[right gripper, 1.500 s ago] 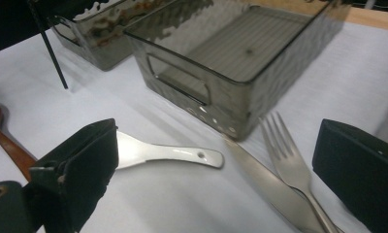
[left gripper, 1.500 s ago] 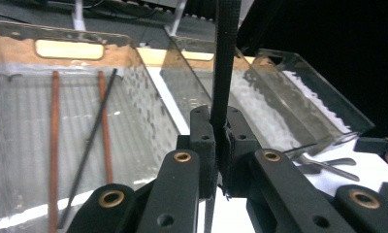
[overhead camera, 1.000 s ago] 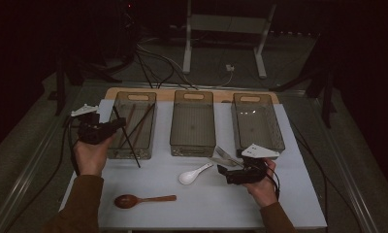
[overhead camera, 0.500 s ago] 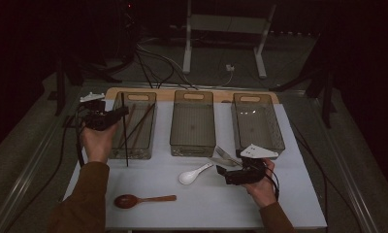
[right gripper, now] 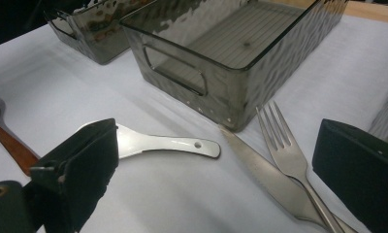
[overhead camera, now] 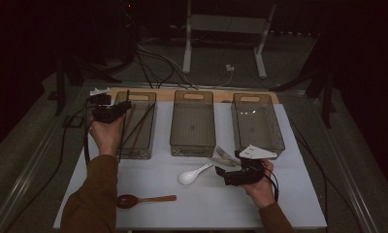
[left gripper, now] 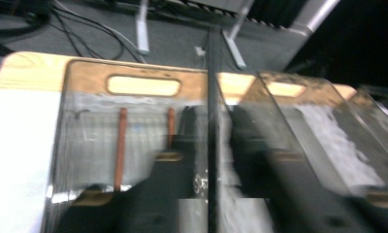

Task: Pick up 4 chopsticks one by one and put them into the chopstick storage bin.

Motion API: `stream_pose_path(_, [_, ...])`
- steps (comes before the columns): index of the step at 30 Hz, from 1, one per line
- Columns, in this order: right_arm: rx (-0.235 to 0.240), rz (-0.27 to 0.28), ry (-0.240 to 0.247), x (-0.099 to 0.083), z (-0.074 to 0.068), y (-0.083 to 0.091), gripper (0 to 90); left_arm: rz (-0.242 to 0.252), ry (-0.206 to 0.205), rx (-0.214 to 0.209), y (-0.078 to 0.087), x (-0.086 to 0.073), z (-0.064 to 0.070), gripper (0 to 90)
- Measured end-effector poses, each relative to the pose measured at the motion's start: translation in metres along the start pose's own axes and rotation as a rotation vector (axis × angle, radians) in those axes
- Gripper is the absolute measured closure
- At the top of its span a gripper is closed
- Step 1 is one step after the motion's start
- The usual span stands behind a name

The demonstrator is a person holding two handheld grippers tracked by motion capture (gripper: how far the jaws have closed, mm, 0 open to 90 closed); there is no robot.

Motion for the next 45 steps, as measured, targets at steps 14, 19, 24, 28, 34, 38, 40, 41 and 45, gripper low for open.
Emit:
stream_pose_path(14, [-0.006, 0.009, 0.001, 0.001, 0.001, 0.003, 3.1, 0.044, -0.080, 0.005, 0.023, 0.002, 0.004, 16.5])
stream_pose_path(19, [-0.009, 0.017, 0.001, 0.002, 0.002, 0.003, 2.7, 0.055, -0.084, -0.037, 0.034, -0.001, 0.007, 9.5])
stream_pose_path(24, [-0.013, 0.024, -0.001, 0.003, 0.004, 0.004, 2.5, 0.062, -0.086, -0.072, 0.042, -0.008, 0.008, 1.9])
stream_pose_path(28, [-0.013, 0.030, -0.005, 0.003, 0.005, 0.004, 2.5, 0.061, -0.115, -0.096, 0.048, -0.015, 0.014, 1.3])
stream_pose_path(34, [-0.006, 0.054, 0.007, 0.006, 0.003, 0.005, 2.5, 0.045, -0.150, -0.141, 0.057, -0.025, 0.025, 1.4])
stream_pose_path(38, [-0.004, 0.057, 0.023, 0.006, 0.002, 0.004, 2.5, 0.069, -0.167, -0.151, 0.065, -0.030, 0.032, 1.4])
stream_pose_path(40, [-0.003, 0.062, 0.031, 0.007, 0.002, 0.004, 2.5, 0.072, -0.192, -0.150, 0.070, -0.034, 0.036, 1.3])
stream_pose_path(41, [-0.004, 0.066, 0.041, 0.008, 0.002, 0.004, 2.6, 0.073, -0.201, -0.157, 0.072, -0.036, 0.038, 1.3])
stream_pose_path(45, [0.005, 0.080, 0.050, 0.009, 0.003, 0.005, 2.7, 0.061, -0.243, -0.178, 0.078, -0.045, 0.047, 1.3])
Point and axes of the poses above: each handheld gripper's, and its own axes: y roughly backward along the jaws, x roughly out of its top, z roughly to its right, the point moved 10 cm from there along -y, roughly forward along the jaws, and after that the axes turned 8 degrees about y, right-handed, at the moved point
